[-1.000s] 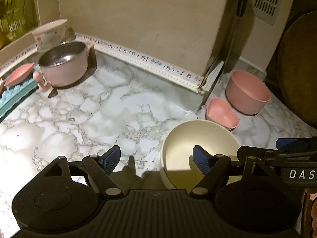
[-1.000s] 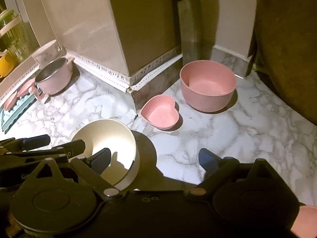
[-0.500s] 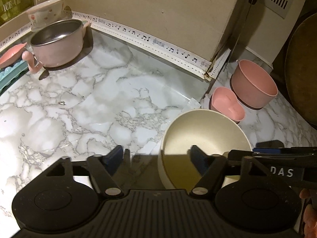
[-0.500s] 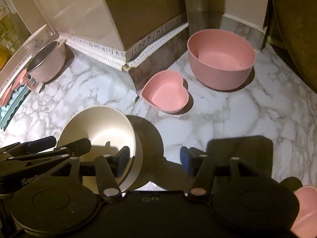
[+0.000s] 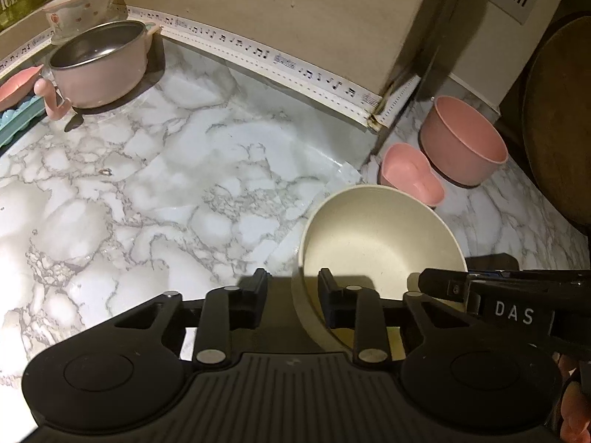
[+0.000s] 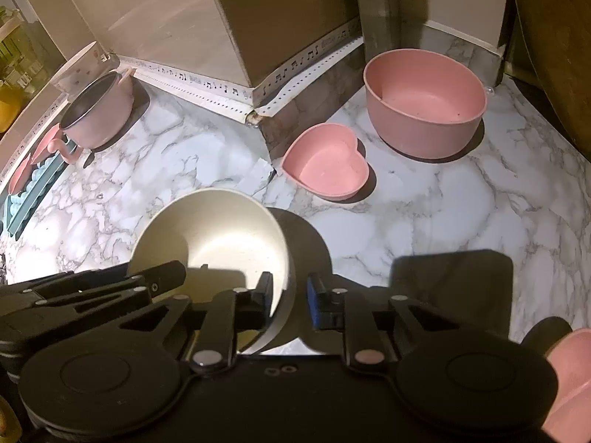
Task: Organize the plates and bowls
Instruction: 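Close both grippers on the rim of the cream bowl, then carry the cream bowl beside the plate stack, set it down, open grippers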
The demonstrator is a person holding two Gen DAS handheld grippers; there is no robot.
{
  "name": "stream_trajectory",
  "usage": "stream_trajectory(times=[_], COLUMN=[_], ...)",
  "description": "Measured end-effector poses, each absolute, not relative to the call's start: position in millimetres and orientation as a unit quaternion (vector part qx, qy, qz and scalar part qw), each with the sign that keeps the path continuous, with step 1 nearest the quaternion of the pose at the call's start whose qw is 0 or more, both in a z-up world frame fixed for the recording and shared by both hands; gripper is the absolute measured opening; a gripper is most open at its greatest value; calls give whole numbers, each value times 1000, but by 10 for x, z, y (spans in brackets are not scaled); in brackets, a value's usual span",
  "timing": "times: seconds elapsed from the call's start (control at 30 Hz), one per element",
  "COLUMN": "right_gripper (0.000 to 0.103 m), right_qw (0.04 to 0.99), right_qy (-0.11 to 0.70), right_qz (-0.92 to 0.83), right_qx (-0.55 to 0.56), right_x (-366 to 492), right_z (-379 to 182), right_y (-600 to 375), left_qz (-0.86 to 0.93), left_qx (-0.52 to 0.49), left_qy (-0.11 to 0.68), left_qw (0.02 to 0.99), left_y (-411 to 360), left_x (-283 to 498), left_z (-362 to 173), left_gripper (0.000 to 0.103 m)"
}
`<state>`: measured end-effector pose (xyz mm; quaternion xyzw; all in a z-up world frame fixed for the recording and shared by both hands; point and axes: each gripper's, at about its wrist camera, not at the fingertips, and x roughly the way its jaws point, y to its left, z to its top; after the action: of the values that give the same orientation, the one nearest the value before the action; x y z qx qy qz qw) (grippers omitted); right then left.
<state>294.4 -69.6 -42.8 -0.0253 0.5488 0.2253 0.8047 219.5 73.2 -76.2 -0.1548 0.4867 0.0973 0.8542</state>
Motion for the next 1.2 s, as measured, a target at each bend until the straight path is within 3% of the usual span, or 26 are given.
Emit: stream_trajectory(times=[0.13, 1.2], right_gripper=[11, 10], right_qw=[805, 809], right_qy=[549, 568], right_qz=[222, 150], right_qx=[-24, 26], right_x=[2891, 2290], right_z=[-416, -292], right_y=[-706, -1513], left_qz=[84, -14], left_qx=[-153, -114], left_qy=[485, 513], left_qw=[857, 851], left_y=[676, -57], left_x=[2149, 1911], left_z=[-710, -619], left_gripper=[19, 19])
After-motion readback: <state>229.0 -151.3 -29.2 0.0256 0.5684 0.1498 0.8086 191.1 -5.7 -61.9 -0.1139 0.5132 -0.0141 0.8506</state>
